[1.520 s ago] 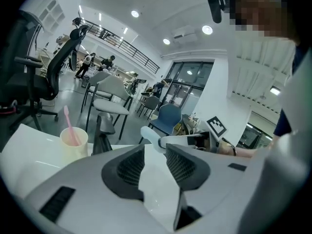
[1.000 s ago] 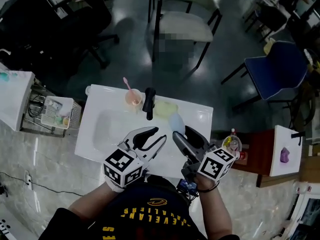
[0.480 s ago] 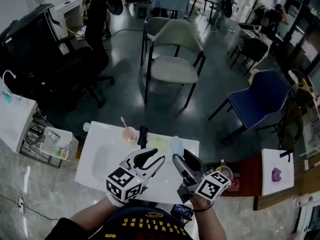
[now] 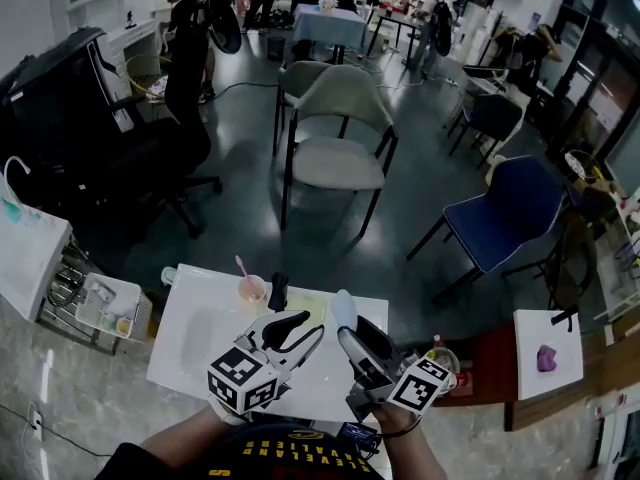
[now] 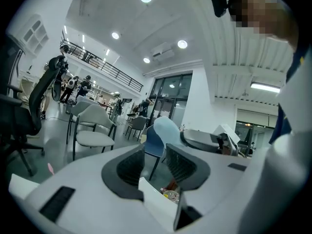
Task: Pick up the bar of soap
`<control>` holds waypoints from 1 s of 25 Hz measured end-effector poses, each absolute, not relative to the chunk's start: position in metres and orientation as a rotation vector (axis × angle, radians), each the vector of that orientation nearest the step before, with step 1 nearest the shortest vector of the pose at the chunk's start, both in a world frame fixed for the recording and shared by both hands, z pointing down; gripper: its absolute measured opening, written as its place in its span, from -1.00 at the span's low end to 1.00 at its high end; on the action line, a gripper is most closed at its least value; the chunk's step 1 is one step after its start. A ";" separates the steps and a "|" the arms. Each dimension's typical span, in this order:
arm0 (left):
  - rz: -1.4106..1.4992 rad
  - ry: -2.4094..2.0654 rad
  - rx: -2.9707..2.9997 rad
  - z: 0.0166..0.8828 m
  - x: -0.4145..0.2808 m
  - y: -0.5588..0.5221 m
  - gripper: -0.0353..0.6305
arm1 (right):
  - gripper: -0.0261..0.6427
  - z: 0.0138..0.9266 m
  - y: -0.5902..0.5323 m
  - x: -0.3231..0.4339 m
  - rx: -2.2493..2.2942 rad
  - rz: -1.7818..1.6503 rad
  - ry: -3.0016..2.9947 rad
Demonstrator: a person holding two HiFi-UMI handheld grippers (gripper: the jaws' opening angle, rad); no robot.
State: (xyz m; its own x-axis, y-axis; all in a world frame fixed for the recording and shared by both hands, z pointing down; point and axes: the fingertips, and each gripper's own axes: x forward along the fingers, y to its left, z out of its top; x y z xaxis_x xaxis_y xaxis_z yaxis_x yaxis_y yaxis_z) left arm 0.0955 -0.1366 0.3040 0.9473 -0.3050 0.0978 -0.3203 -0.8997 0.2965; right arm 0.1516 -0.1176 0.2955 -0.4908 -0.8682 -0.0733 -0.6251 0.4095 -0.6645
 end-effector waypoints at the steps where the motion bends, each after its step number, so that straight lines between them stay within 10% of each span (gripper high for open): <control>1: 0.069 -0.460 2.784 0.305 0.096 -0.135 -0.45 | -0.15 0.295 -0.115 0.152 -1.268 -0.806 2.259; 25: 0.070 -0.468 2.736 0.315 0.095 -0.139 -0.45 | -0.15 0.296 -0.113 0.152 -1.185 -0.776 2.241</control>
